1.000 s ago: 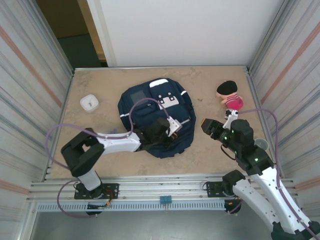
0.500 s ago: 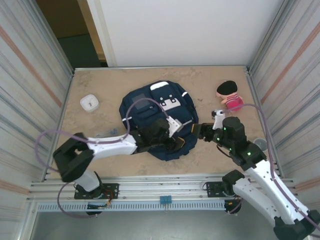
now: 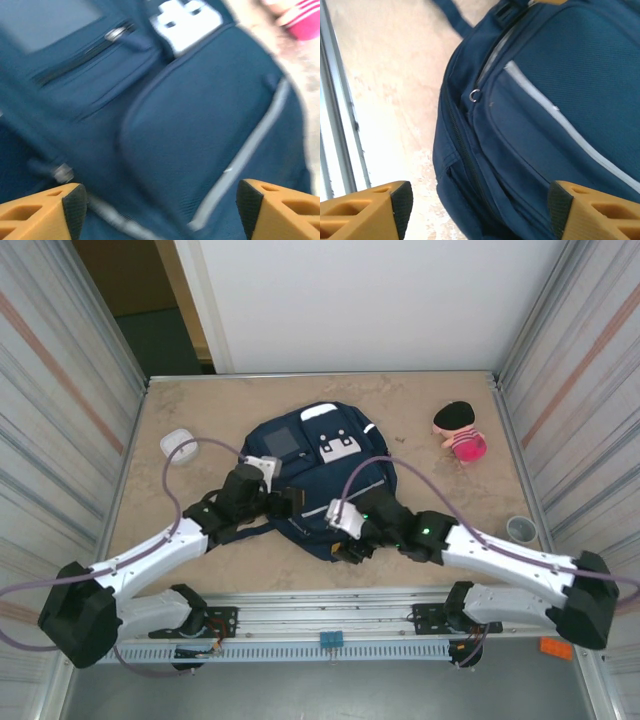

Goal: Pack the student bag

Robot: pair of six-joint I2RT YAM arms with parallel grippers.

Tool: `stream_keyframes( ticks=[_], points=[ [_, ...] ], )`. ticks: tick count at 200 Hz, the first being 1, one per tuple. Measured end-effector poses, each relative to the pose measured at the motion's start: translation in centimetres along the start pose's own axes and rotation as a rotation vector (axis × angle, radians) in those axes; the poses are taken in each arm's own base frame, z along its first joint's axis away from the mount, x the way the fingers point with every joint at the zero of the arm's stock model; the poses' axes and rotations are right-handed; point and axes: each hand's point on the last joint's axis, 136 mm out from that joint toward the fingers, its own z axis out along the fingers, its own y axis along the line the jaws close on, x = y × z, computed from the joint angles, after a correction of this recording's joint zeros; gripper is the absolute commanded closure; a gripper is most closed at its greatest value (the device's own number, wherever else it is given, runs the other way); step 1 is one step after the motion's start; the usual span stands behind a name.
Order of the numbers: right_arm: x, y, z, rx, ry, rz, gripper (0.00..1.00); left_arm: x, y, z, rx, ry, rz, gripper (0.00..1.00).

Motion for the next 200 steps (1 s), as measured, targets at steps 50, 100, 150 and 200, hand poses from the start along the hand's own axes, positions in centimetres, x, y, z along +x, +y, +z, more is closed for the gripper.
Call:
stream_keyframes(
  ticks=[50,100,150,200],
  points=[
    [1.3,-0.3,4.8,0.059,0.090,-0.204,0.39,0.5,5.6,0.1,-0.080,0.004,-0.156,0.20],
    [1.1,-1.6,5.2,0.145,0.068,-0.284,0.93,0.4,6.4,1.9,-0.022,0.038,-0.195,0.22],
    [-2.0,-3.3,0.2,0.238,-0.098,-0.275,1.00,-0.3,4.5,2.5,0.094,0.051,-0.170,0.25],
    [-2.6,-5.2,-2.6,0.281,-0.134,-0.268,1.00,-2.7,2.5,0.9,0.190,-0.066,-0.046,0.25]
  ],
)
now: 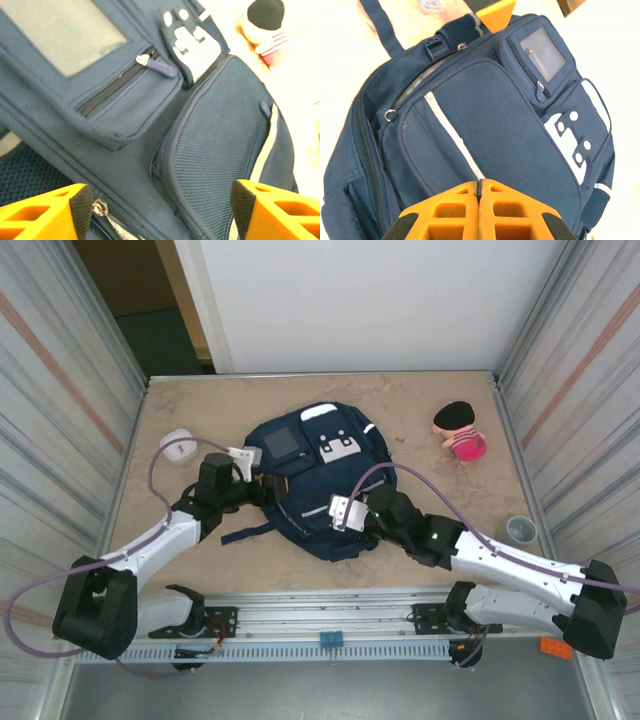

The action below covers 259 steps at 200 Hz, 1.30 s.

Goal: Pack the student bag

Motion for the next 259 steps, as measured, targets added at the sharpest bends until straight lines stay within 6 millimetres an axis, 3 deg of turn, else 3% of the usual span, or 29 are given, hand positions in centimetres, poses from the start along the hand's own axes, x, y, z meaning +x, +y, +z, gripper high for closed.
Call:
stream_keyframes(
  ticks=[29,57,72,127,167,188,209,228,241,259],
  points=[
    [0.8,-0.4,-0.1,-0.009,0.018,0.011,0.99,0.4,0.0,0.7,0.023,0.011,0.020,0.25],
    [0.7,-0.6,-0.2,-0.020,0.002,0.014,0.55,2.0,1.1,2.2,0.007,0.068,0.001,0.25],
    [1.1,-0.1,0.7,-0.041,0.021,-0.010,0.43,2.7,1.6,2.6,0.000,0.087,-0.015,0.25],
    [5.5,3.6,6.2,-0.167,0.199,-0.076,0.34,2.2,2.0,2.3,-0.031,0.062,-0.024,0.23],
    [5.8,4.1,7.8,-0.199,0.226,-0.153,0.30,1.2,3.8,0.6,-0.126,0.002,-0.036,0.23],
    [5.7,3.7,8.7,-0.184,0.241,-0.195,0.36,1.7,5.0,0.2,-0.167,0.001,-0.065,0.23],
    [6.1,4.0,10.0,-0.187,0.253,-0.233,0.71,2.3,5.4,0.1,-0.177,0.011,-0.075,0.23],
    [6.1,4.3,10.5,-0.186,0.253,-0.263,0.92,2.6,5.5,0.1,-0.177,0.018,-0.074,0.23],
    [5.5,3.9,10.5,-0.181,0.240,-0.280,1.00,2.6,5.4,0.2,-0.169,0.022,-0.058,0.23],
    [3.9,3.0,9.7,-0.173,0.206,-0.285,1.00,2.6,5.0,0.3,-0.145,0.025,-0.024,0.23]
  ],
)
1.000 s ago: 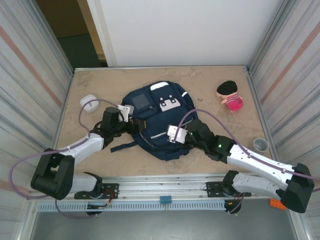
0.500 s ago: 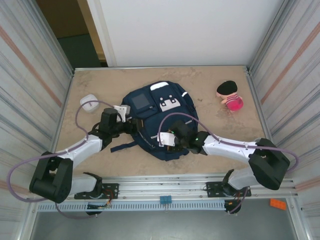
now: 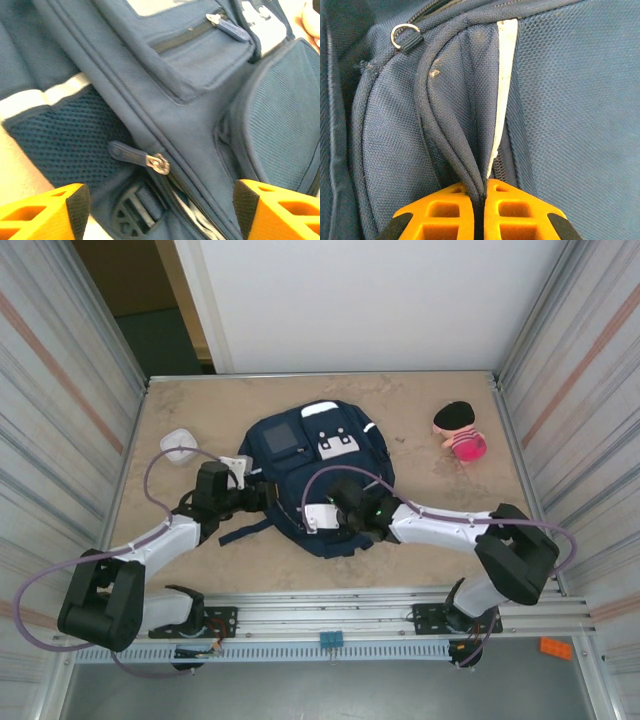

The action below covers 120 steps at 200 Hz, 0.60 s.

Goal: Pack the student bag

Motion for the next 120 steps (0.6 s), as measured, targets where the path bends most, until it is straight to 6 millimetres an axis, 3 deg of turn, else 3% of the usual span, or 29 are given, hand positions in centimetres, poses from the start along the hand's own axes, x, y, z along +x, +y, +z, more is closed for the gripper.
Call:
stream_keyframes(
  ticks=[31,59,92,120],
  points=[
    [-1.8,-3.2,-4.4,0.081,-0.100,0.027,1.00,-0.4,-0.9,0.0,0.051,-0.026,0.047,0.23],
    [-1.9,-5.5,-8.1,0.145,-0.151,0.048,1.00,-0.9,-2.1,-0.1,0.117,-0.044,0.096,0.23],
    [-0.4,-5.8,-9.3,0.132,-0.138,0.063,1.00,-1.2,-3.5,-0.3,0.198,-0.073,0.189,0.25],
    [0.5,-6.1,-9.6,0.116,-0.138,0.073,1.00,0.2,-4.0,0.0,0.254,-0.066,0.279,0.27]
  ],
)
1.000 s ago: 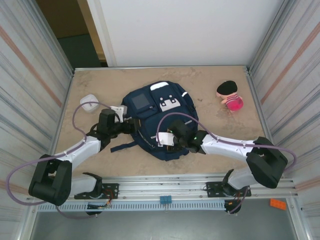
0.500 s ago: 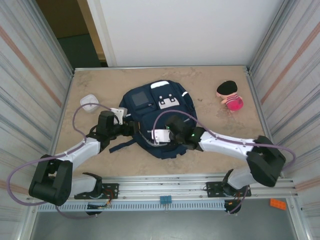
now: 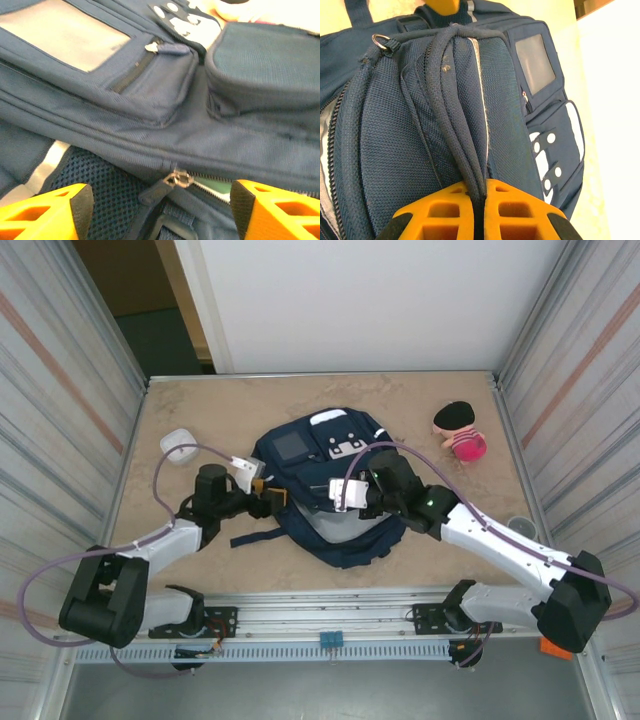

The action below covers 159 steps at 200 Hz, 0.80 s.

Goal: Pack the student bag

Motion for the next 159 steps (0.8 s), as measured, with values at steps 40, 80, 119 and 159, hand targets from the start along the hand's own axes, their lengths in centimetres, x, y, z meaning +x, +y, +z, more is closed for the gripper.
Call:
stream_keyframes(
  ticks=[40,80,119,159],
  points=[
    [-0.1,0.1,-0.1,-0.014,-0.005,0.002,1.00,2.8,-0.3,0.8,0.057,0.029,0.081,0.25],
    [-0.1,0.1,-0.1,-0.016,-0.008,0.002,1.00,3.9,-0.1,2.6,0.094,0.063,0.122,0.35],
    [-0.4,-0.3,-0.1,-0.009,-0.008,0.006,1.00,3.7,-0.8,3.8,0.159,0.049,0.184,0.50],
    [-0.2,-0.3,-0.1,-0.008,-0.002,0.006,1.00,3.2,-1.9,3.8,0.212,0.015,0.232,0.72]
  ],
)
